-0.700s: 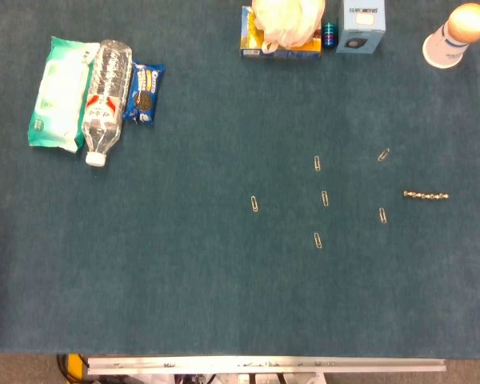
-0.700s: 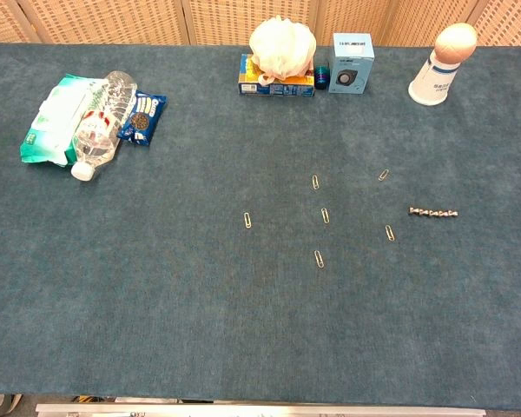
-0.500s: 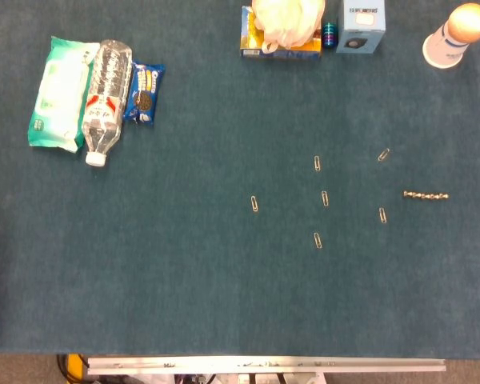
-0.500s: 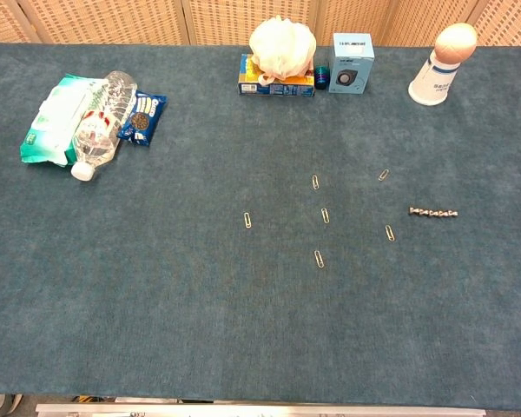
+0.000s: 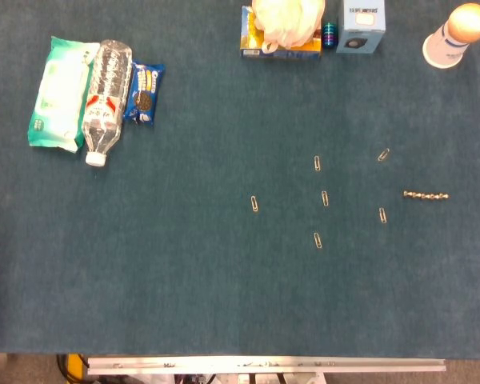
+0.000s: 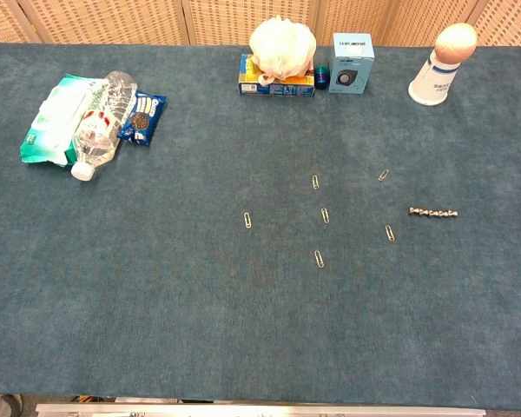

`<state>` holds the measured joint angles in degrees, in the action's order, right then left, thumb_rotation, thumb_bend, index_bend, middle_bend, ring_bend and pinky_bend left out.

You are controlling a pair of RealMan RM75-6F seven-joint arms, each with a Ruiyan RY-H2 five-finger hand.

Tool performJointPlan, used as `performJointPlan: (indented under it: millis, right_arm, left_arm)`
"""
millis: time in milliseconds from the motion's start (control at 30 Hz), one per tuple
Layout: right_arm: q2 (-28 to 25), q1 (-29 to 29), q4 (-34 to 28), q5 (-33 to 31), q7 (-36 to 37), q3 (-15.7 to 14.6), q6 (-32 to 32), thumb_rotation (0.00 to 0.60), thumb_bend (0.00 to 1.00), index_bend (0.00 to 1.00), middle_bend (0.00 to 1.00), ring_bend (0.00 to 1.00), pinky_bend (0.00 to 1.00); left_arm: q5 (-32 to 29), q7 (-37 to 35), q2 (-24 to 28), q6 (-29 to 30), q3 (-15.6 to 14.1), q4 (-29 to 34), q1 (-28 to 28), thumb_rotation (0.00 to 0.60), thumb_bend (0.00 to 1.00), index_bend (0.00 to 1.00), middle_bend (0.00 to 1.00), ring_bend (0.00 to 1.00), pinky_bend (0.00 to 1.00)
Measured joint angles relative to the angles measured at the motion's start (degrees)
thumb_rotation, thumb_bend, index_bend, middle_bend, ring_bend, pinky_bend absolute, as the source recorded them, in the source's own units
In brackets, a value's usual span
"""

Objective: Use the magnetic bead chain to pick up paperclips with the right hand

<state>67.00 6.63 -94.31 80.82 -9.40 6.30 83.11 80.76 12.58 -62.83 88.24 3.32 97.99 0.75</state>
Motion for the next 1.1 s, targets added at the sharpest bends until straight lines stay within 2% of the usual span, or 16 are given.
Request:
performJointPlan:
  millis: [233,600,833,1100]
  right_arm:
    - [1.59,0.53,0.39,0.41,-2.47,-0.2,-0.15,0.6,0.0,0.41,0.26,0.16,0.47]
    - [4.12,1.83,1.97,0.61,-5.08,-0.18,-1.09,0.6,0.0,0.41,0.23,0.16,0.39]
    - [5.07,2.15,3.31,0.01,-4.99,-0.15,-1.7,0.6,0.09,0.41,0.18,0.11,0.31]
    - [6.08,1.98,4.05,-2.42,-6.61,-0.6,-3.17,0.6,0.11,0.41,0.16,0.08,0.27]
  left_arm:
    - [2.35,-0.15,0.49,1.73,-0.72,1.15,-0.68,0.6,0.0,0.61,0.45,0.45,0.68]
    - [3.59,0.13,0.8,1.59,-1.56,1.76,-0.87,0.6,0.0,0.61,0.45,0.45,0.68]
    - [3.26,0.14,0.92,1.51,-1.43,1.93,-0.92,0.6,0.0,0.61,0.45,0.45,0.68]
    - [3.48,0.16,1.05,1.83,-1.47,2.18,-1.11,0.6,0.0,0.61,0.45,0.45,0.68]
